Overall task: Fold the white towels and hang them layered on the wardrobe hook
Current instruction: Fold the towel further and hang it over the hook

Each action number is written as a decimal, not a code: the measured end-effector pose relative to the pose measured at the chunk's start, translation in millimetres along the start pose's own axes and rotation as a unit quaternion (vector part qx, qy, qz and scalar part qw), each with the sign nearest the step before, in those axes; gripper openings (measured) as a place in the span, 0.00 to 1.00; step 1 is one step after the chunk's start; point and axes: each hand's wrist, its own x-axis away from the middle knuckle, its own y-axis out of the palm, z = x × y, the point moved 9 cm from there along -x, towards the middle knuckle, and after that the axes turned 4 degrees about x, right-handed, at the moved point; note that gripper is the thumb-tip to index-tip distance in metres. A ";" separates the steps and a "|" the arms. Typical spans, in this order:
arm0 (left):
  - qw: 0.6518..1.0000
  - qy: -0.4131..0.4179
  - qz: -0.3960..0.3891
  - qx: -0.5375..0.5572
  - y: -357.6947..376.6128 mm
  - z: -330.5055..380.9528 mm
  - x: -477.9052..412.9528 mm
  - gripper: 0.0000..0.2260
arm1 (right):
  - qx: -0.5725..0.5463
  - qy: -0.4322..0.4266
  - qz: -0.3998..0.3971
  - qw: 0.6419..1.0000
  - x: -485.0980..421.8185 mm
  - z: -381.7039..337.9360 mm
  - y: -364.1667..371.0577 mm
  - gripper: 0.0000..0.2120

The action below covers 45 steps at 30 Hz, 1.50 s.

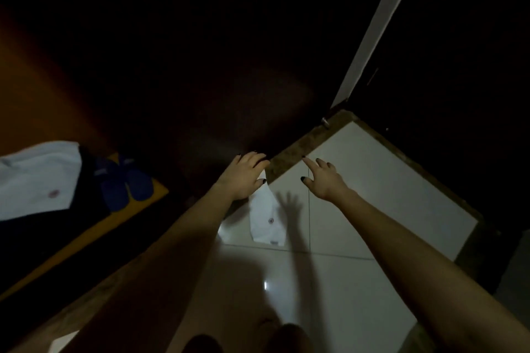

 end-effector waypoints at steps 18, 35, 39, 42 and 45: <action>0.980 -0.105 -0.031 0.165 456.1 -61.2 -93.1 0.22 | -0.202 0.082 0.010 0.976 -175.2 93.4 439.8 0.17; 0.796 -0.208 0.059 0.566 321.2 -28.0 -36.8 0.08 | -0.449 0.032 0.119 0.885 -90.4 61.5 269.0 0.06; 0.811 -0.108 0.094 0.568 189.8 9.0 -23.8 0.18 | -0.417 -0.042 0.095 0.903 -45.3 24.3 146.8 0.12; 0.841 -0.083 0.102 0.524 90.8 23.1 -9.0 0.20 | -0.384 -0.082 0.072 0.917 -2.4 -4.6 57.8 0.12; 0.839 -0.073 0.049 0.537 3.7 40.4 13.3 0.16 | -0.322 -0.103 0.047 0.940 47.8 -36.3 -26.2 0.10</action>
